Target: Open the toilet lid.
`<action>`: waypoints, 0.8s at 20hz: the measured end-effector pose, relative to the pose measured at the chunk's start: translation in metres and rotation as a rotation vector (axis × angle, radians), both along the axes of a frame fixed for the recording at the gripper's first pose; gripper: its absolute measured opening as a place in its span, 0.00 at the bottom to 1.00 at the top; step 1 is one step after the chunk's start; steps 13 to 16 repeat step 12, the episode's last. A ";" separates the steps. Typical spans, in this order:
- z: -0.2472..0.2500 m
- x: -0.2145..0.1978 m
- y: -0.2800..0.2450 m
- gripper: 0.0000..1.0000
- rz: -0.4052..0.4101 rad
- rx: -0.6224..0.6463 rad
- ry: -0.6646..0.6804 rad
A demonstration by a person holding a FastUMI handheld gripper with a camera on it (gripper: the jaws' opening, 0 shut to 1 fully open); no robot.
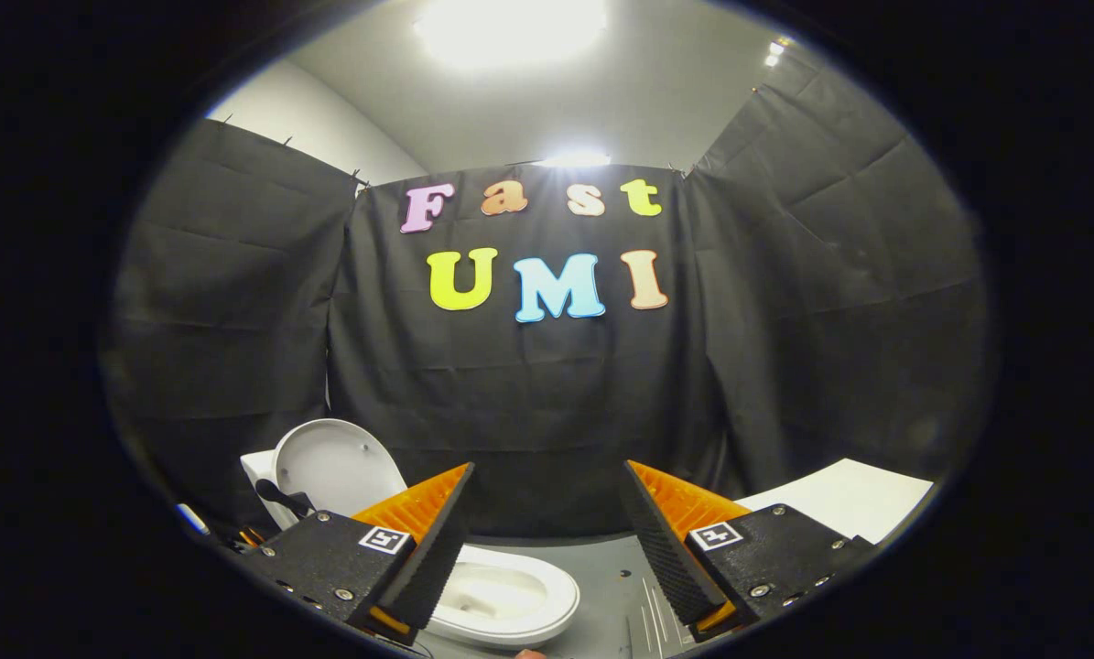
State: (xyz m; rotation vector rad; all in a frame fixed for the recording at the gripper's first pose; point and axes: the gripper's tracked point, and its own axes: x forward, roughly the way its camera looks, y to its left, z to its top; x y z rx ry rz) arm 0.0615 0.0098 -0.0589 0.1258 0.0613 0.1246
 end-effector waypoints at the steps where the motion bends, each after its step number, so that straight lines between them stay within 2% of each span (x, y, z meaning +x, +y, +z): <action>1: -0.004 0.000 0.000 0.95 -0.001 0.001 0.004; 9: -0.019 -0.005 -0.005 0.95 -0.033 -0.014 0.041; 16: -0.008 -0.008 -0.007 0.95 -0.051 -0.009 0.028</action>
